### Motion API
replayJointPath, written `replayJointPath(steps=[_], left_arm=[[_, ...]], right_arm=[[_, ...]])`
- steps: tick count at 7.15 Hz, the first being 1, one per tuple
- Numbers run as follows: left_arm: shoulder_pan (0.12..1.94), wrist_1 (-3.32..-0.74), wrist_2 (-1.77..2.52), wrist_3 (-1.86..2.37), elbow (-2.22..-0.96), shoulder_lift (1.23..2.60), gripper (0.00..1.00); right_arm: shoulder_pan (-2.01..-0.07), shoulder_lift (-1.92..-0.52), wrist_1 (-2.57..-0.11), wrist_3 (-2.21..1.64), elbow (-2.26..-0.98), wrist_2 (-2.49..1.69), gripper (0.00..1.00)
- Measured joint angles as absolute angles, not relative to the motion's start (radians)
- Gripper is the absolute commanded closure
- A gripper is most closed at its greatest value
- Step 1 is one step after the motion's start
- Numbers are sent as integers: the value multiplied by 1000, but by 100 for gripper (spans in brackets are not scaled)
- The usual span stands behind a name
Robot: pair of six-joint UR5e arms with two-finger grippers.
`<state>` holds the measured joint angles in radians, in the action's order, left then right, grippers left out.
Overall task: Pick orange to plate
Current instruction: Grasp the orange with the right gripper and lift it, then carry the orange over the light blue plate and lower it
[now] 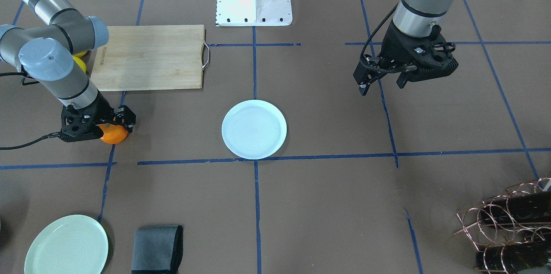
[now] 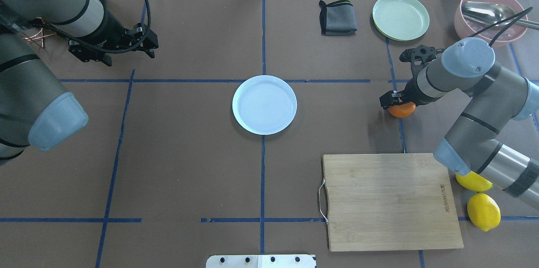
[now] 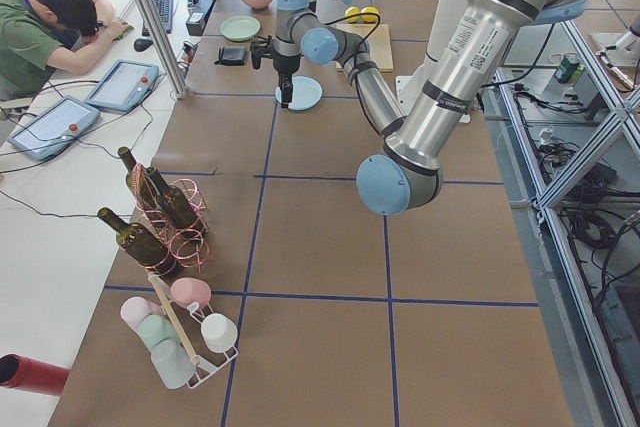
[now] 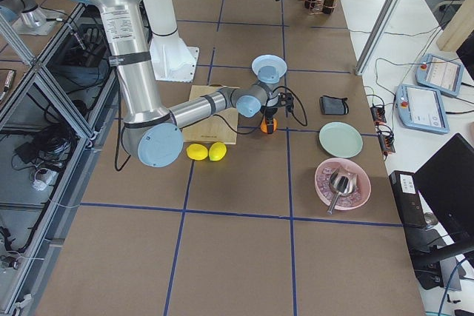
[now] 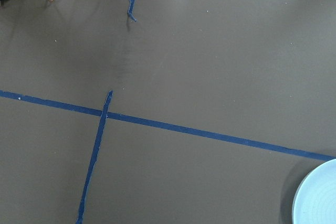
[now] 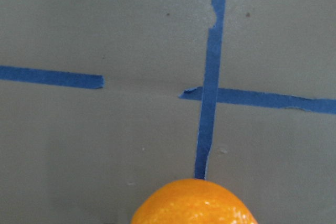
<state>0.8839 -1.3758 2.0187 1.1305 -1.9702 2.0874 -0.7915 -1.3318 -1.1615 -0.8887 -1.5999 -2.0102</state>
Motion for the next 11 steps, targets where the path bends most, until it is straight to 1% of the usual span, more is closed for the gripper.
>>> replayJointPath(steps=[1, 2, 5, 7, 8, 10, 11], left_arm=[[884, -1376, 2019, 1131, -1970, 2088, 0], [884, -1376, 2019, 1130, -1970, 2087, 0], [892, -1374, 2019, 1073, -1982, 2074, 0], [906, -1374, 2019, 981, -2006, 2026, 0], [925, -1373, 2019, 926, -2011, 2001, 0], [976, -1373, 2020, 786, -2017, 1939, 0], [1014, -1374, 2021, 698, -2028, 1895, 0]], right_arm=[[-792, -1331, -1163, -888, -1600, -2012, 96], [-792, -1331, -1164, -888, -1603, -2012, 100], [-815, -1283, -1202, -900, -1645, -2023, 100], [-808, -1149, -1406, -939, -1708, -2023, 100], [-783, -1080, -1471, -995, -1717, -2019, 100], [-712, -969, -1502, -1119, -1682, -1983, 100], [-671, -902, -1504, -1176, -1630, -1944, 100]])
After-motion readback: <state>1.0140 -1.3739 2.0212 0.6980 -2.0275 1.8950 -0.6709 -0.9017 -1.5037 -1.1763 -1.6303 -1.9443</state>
